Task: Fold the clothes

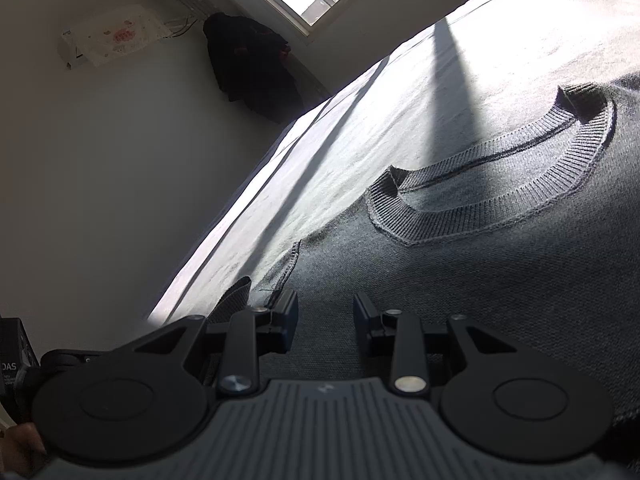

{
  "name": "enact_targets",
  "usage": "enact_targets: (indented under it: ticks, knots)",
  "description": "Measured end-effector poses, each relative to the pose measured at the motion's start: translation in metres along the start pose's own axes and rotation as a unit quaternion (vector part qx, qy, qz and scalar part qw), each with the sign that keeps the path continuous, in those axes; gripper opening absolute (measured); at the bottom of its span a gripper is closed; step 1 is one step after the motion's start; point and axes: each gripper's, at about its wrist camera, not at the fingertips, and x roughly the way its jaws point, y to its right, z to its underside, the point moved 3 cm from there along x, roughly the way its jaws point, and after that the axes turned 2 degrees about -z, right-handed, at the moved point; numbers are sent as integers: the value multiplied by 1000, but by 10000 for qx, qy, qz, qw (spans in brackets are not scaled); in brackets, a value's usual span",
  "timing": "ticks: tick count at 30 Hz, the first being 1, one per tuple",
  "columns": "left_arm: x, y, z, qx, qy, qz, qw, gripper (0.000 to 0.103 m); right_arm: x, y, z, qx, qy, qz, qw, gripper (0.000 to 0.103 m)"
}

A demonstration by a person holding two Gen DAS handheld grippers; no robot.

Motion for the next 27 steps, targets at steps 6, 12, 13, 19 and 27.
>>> enact_targets:
  ticks: [6,12,13,19,27]
  knots:
    - [3,-27,0,-105,-104,-512,9986,12,0,1,0,5,1,-4,10000,35]
    - [-2,-39,-16,-344,230,-919,9949,15,-2,1,1,10,-1,-11,10000,35]
    - [-2,-40,-19,-408,252,-865,9951,15,-2,1,1,10,-2,-10,10000,35]
    - [12,-15,-22,-163,220,246,9993,19,-2,0,2,-14,-8,12,10000,35]
    - [40,5,-22,505,555,-1382,9876,21,-4,2,1,30,9,17,10000,36]
